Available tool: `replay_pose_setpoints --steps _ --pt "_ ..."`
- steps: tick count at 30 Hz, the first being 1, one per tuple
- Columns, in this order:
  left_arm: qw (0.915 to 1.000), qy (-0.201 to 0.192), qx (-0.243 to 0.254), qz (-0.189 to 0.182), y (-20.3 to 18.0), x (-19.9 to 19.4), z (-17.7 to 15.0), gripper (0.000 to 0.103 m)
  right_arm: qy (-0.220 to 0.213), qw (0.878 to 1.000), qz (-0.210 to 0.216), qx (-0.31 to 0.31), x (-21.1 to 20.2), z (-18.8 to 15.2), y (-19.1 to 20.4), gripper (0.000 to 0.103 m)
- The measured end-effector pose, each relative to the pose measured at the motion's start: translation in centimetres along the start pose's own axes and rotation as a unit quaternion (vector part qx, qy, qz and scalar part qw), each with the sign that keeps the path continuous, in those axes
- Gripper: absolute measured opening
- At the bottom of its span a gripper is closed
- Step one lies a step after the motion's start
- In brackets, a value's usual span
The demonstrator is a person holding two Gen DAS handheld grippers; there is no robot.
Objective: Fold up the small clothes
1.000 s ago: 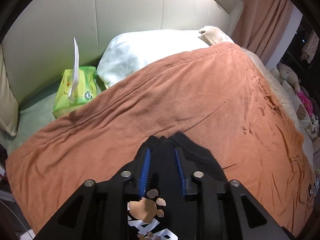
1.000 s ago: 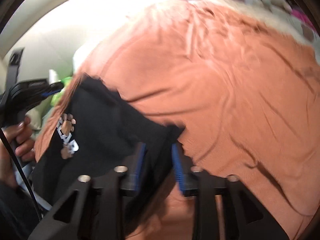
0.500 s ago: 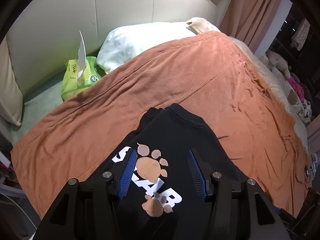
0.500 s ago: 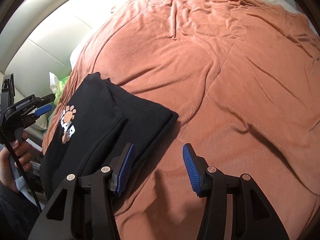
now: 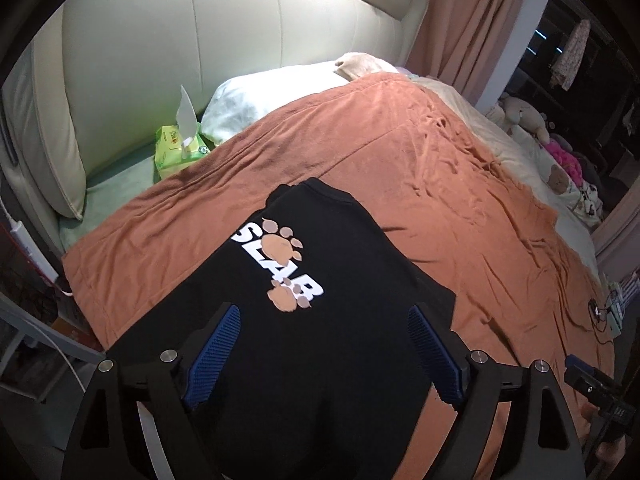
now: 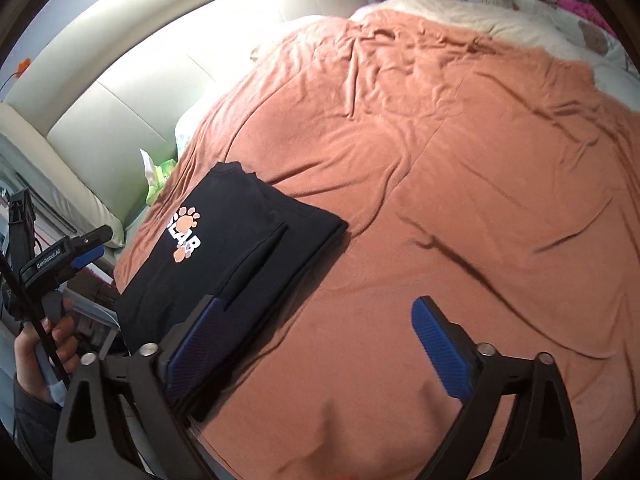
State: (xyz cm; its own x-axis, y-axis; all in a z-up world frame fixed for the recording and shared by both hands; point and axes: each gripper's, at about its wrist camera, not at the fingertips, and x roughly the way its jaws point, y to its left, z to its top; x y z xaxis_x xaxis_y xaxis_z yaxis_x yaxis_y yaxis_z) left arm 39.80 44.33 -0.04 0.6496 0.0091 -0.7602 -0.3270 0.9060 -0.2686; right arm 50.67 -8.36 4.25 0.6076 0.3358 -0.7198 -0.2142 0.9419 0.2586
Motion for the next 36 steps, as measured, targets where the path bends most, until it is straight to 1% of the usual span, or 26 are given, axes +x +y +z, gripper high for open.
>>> replay_pose_setpoints --steps 1,2,4,5,9,12,19,21,25,29,36 --pt "0.9999 -0.006 0.012 -0.003 -0.9 -1.2 -0.6 0.090 -0.004 1.000 -0.001 -0.003 -0.9 -0.2 0.2 0.103" --pt "0.9998 -0.012 0.017 -0.003 -1.4 -2.0 -0.9 0.096 -0.008 1.000 -0.002 -0.007 -1.8 -0.5 0.3 0.103" --pt "0.9994 -0.027 0.024 -0.001 -2.3 -3.8 -1.5 0.102 -0.021 1.000 -0.011 -0.016 -4.0 -1.1 0.5 0.103" --pt "0.9990 -0.035 0.026 -0.002 -2.9 -4.9 -1.9 0.102 -0.026 0.999 -0.014 -0.019 -4.9 -1.5 0.6 0.103" --pt "0.9982 -0.045 0.038 -0.009 -4.6 -7.5 -3.1 0.102 -0.037 0.999 -0.014 -0.016 -8.5 -3.0 0.2 0.103" --pt "0.9972 -0.057 0.048 -0.010 -6.2 -9.8 -4.2 0.102 -0.050 0.999 -0.006 -0.012 -11.3 -3.8 -0.4 0.103" --pt "0.9960 -0.071 0.054 -0.007 -8.8 -13.1 -6.5 0.102 -0.073 0.997 0.003 -0.005 -16.7 -6.0 -2.4 0.103" --pt "0.9955 -0.073 0.060 -0.005 -9.7 -14.0 -7.1 0.102 -0.078 0.997 0.004 -0.007 -17.7 -6.6 -2.9 0.103" --pt "0.9936 -0.087 0.071 -0.010 -11.6 -16.1 -8.5 0.102 -0.090 0.996 -0.002 -0.014 -20.4 -7.9 -4.0 0.103" --pt "0.9922 -0.094 0.080 -0.015 -13.5 -18.0 -10.7 0.102 -0.101 0.995 -0.007 -0.022 -23.4 -9.8 -5.2 0.103" --pt "0.9903 -0.102 0.090 -0.029 -16.0 -20.5 -14.5 0.102 -0.115 0.991 -0.031 -0.059 -28.1 -13.1 -5.4 0.103"
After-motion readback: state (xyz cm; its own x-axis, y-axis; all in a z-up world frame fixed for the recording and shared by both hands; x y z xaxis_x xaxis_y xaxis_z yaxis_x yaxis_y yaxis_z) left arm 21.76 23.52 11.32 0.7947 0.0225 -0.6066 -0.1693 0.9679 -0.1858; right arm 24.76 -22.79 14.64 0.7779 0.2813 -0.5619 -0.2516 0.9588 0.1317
